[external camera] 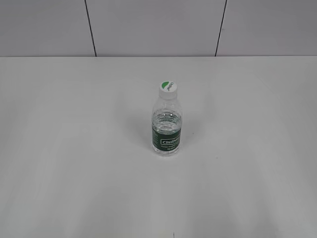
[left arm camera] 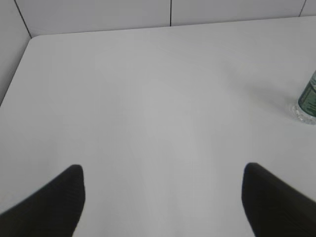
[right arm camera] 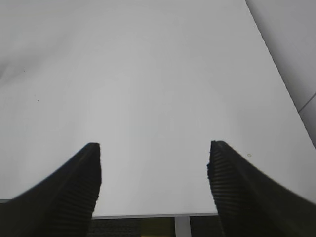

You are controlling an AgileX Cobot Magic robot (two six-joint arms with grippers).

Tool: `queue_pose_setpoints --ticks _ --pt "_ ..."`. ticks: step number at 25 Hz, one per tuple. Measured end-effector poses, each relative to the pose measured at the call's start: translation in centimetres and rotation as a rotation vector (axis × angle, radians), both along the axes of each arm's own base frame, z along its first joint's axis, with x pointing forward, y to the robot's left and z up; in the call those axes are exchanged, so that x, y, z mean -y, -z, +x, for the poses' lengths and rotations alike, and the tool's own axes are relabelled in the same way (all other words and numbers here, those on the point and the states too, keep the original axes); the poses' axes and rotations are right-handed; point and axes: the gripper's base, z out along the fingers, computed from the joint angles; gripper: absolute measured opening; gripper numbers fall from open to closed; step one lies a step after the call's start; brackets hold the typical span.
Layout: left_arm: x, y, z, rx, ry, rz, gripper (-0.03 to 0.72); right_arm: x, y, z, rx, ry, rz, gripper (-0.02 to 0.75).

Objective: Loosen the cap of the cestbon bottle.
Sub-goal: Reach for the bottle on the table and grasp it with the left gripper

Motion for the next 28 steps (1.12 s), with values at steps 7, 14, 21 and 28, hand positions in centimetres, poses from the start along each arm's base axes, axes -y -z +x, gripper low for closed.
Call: queue_pose_setpoints --ticks 7,14,21,28 --pt "0.0 0.0 0.0 0.0 0.0 0.0 0.59 0.0 0.0 0.0 0.0 0.0 0.0 0.518" --pt "0.0 -0.1 0.0 0.005 0.0 0.0 0.59 0.0 0.0 0.0 0.0 0.0 0.0 0.518" --pt "0.0 -4.6 -0.7 0.266 -0.009 0.002 0.59 0.0 0.0 0.0 0.0 0.0 0.0 0.518" --pt "-0.2 -10.5 3.8 0.388 -0.008 0.039 0.59 0.0 0.0 0.0 0.0 0.0 -0.001 0.518"
